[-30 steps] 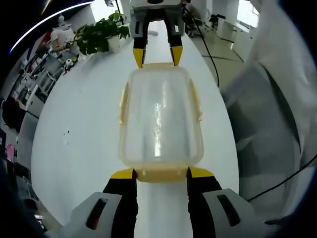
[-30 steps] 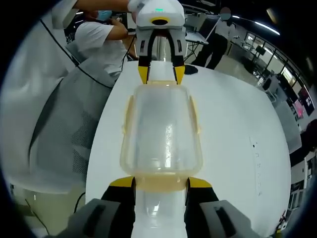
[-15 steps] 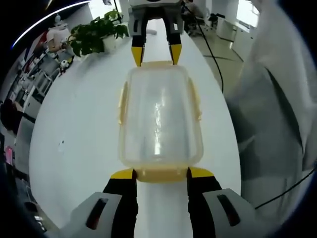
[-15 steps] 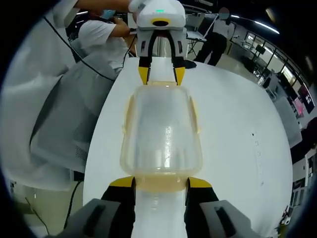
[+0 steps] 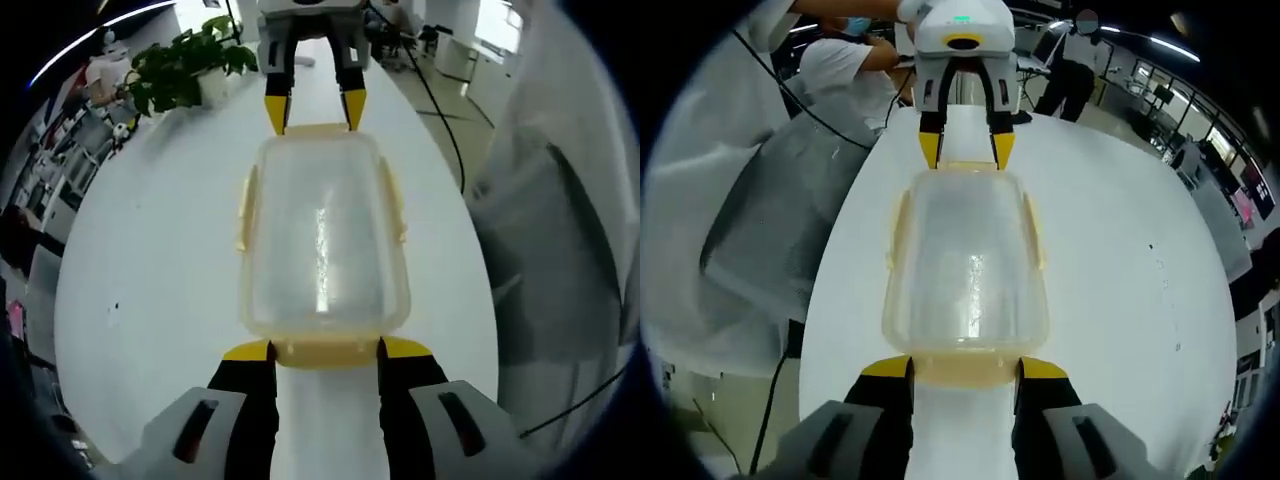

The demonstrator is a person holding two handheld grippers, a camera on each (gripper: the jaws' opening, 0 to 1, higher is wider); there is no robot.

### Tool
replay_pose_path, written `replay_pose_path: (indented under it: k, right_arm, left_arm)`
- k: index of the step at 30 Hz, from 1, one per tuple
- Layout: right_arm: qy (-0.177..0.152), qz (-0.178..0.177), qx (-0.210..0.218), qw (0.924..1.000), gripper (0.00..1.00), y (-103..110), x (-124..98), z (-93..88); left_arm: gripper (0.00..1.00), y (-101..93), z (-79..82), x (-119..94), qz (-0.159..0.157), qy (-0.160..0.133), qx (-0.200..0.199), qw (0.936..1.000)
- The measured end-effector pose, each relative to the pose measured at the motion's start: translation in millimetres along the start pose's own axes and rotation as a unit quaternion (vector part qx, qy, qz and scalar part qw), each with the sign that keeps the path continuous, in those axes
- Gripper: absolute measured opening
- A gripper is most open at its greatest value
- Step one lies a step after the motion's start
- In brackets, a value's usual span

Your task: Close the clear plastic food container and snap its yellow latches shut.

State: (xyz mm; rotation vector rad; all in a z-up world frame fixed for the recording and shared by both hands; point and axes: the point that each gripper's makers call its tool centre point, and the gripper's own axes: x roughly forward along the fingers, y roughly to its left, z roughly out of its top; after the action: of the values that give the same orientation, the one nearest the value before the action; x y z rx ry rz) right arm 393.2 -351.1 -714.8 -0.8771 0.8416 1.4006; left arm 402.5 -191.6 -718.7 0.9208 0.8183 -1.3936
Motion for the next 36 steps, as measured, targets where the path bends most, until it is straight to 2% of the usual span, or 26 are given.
replay_pose_path:
  k: [10,15,36]
  right_arm:
    - [0.012,-0.002,-0.005,0.9999,0.36,-3.6,1.2,-24.1]
    - [0.009,-0.006,-0.006,0.9999,0.36,-9.5,2.6,-25.6]
    - [0.021,0.006,-0.004,0.9998,0.37,-8.1,17.1,-40.0]
  left_arm:
    - [0.37,3.9,12.8,21.3,-0.003,0.011,0.000,0.9999]
    - [0.37,10.2,11.1,23.6,0.002,0.016,0.001,0.9999]
    - [0.37,7.9,11.7,36.0,-0.010,0.022,-0.004,0.9997]
